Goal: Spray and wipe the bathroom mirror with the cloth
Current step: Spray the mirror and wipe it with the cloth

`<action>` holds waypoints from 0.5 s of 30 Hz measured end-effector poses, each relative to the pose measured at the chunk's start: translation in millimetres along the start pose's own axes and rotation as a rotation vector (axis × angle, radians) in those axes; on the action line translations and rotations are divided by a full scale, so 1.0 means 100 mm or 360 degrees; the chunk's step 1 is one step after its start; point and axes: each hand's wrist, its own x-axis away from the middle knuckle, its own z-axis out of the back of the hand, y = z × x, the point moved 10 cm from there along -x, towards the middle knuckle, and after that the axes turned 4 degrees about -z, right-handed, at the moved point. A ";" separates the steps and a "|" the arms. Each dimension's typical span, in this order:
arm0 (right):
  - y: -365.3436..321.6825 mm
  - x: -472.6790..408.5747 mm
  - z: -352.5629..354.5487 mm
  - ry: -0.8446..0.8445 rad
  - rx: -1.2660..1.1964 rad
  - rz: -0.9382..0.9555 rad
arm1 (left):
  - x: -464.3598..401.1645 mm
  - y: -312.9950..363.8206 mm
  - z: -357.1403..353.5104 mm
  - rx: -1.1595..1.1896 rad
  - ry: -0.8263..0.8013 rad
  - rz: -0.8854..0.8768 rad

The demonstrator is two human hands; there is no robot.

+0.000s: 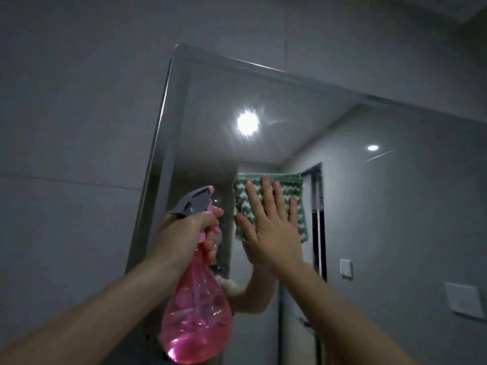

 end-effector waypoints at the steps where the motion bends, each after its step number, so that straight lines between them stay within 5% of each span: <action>1: 0.00 0.15 -0.03 0.0006 -0.0012 -0.0009 | 0.07 -0.03 -0.01 -0.0002 0.0016 0.0017; 15: -0.27 1.74 -0.42 0.0047 -0.0009 -0.0131 | 0.12 0.48 -0.28 -0.0154 0.0084 0.0069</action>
